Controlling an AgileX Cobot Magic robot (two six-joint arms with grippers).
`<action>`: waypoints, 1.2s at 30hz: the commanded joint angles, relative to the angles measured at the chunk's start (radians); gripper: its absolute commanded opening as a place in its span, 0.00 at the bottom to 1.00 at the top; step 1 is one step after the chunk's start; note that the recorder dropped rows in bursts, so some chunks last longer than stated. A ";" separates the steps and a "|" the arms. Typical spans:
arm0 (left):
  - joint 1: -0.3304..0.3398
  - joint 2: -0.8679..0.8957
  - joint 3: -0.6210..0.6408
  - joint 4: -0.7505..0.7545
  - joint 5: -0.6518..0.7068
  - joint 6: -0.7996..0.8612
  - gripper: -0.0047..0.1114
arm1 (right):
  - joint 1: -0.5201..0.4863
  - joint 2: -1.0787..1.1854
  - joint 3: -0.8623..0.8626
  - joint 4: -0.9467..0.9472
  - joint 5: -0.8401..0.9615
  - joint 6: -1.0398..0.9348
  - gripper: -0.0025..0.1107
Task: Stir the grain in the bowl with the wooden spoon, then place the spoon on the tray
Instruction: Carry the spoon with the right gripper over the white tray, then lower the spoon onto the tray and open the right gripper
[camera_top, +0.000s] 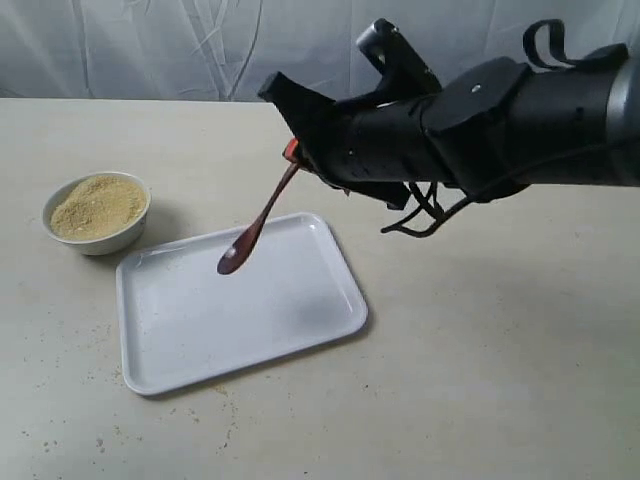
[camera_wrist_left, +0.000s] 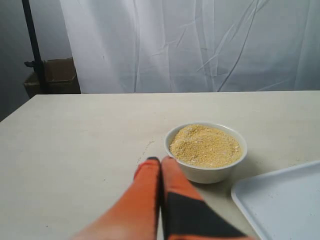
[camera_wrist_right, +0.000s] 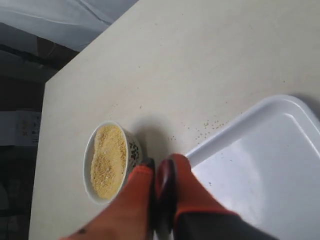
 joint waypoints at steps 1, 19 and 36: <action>0.001 -0.005 0.005 0.003 -0.002 -0.001 0.04 | -0.004 0.042 0.058 0.092 -0.039 0.000 0.01; 0.001 -0.005 0.005 0.003 -0.002 -0.001 0.04 | -0.004 0.228 0.058 0.481 0.127 -0.009 0.02; 0.001 -0.005 0.005 0.003 -0.004 -0.001 0.04 | -0.004 0.214 0.063 0.414 0.165 -0.008 0.57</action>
